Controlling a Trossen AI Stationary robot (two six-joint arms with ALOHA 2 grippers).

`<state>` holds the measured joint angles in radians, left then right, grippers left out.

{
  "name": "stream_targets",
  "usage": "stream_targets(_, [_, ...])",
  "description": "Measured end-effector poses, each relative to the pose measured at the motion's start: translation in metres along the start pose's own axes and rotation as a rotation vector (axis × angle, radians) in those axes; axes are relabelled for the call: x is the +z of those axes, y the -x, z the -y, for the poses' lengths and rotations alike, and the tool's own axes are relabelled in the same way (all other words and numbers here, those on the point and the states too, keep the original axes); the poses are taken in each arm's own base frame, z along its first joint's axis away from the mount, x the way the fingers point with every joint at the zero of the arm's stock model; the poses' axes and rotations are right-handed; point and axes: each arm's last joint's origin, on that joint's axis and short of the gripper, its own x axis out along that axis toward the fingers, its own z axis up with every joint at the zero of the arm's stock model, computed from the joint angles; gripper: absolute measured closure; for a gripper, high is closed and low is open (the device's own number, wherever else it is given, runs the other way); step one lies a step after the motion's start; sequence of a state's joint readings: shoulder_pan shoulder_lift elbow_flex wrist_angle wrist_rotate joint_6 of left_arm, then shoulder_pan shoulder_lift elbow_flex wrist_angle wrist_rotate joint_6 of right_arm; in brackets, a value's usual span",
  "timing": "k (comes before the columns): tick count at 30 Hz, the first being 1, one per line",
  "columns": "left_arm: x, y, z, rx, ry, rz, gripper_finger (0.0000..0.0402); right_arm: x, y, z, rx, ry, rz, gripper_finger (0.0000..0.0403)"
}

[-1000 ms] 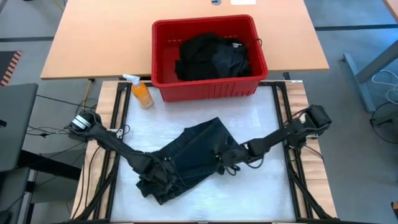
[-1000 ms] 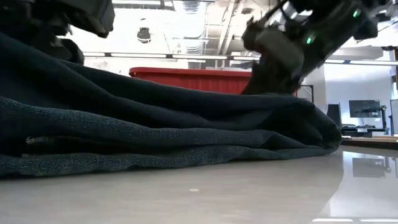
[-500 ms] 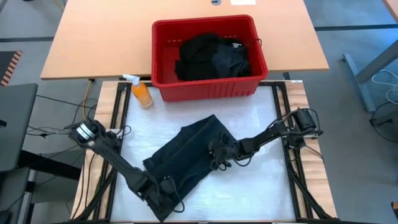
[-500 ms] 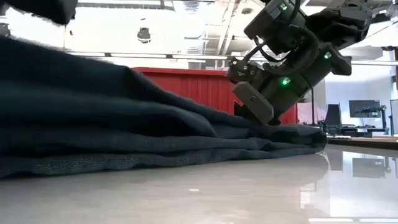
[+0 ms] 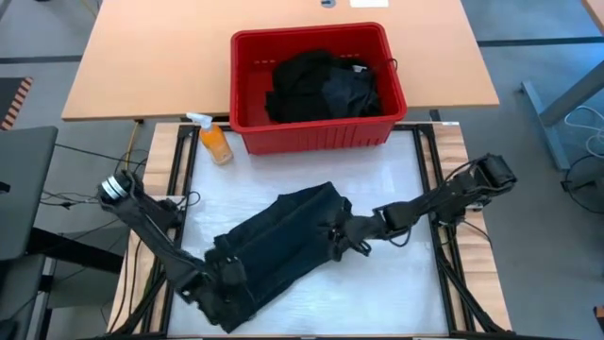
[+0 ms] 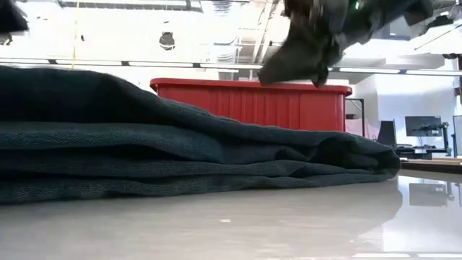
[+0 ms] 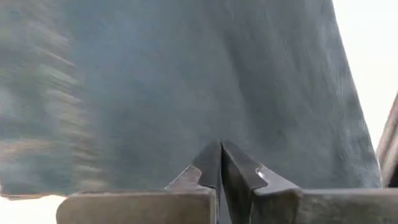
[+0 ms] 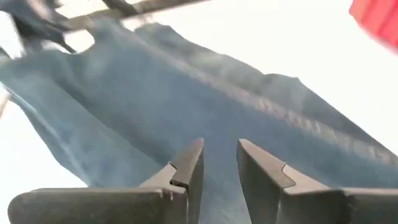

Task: Fold Laundry from Bin
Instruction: Fold the dark blue pants

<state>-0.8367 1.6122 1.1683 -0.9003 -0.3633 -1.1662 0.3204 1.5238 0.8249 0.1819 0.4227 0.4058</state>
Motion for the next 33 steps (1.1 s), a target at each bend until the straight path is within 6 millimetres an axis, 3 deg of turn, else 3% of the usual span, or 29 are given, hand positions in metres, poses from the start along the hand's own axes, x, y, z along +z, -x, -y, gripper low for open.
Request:
stream_targets(3, [0.003,0.025,-0.017,0.103,0.023,0.324,0.0399,0.005,0.003,-0.005,0.028,0.022,0.048,0.028])
stream_targets(5, [0.007,0.032,-0.029,0.141,0.043,0.446,0.039,0.004,0.001,-0.006,0.032,0.037,0.053,0.028])
stream_targets(9, [0.024,0.023,-0.053,0.173,0.107,0.441,0.0351,-0.002,-0.004,-0.006,0.024,0.048,0.028,0.028])
stream_targets(15, [0.062,-0.013,-0.078,0.079,0.14,0.349,0.0262,-0.004,-0.006,-0.006,0.022,0.055,0.019,0.028])
stream_targets(20, [0.086,-0.03,-0.102,0.049,0.167,0.34,0.0199,-0.004,-0.005,-0.006,0.025,0.086,0.014,0.028])
stream_targets(25, [0.083,-0.053,-0.121,0.008,0.209,0.241,0.0178,-0.008,-0.005,-0.006,0.041,0.119,-0.034,0.028])
stream_targets(33, [0.062,-0.078,-0.129,-0.081,0.271,0.23,0.0177,-0.013,-0.005,-0.004,0.025,0.158,-0.075,0.028])
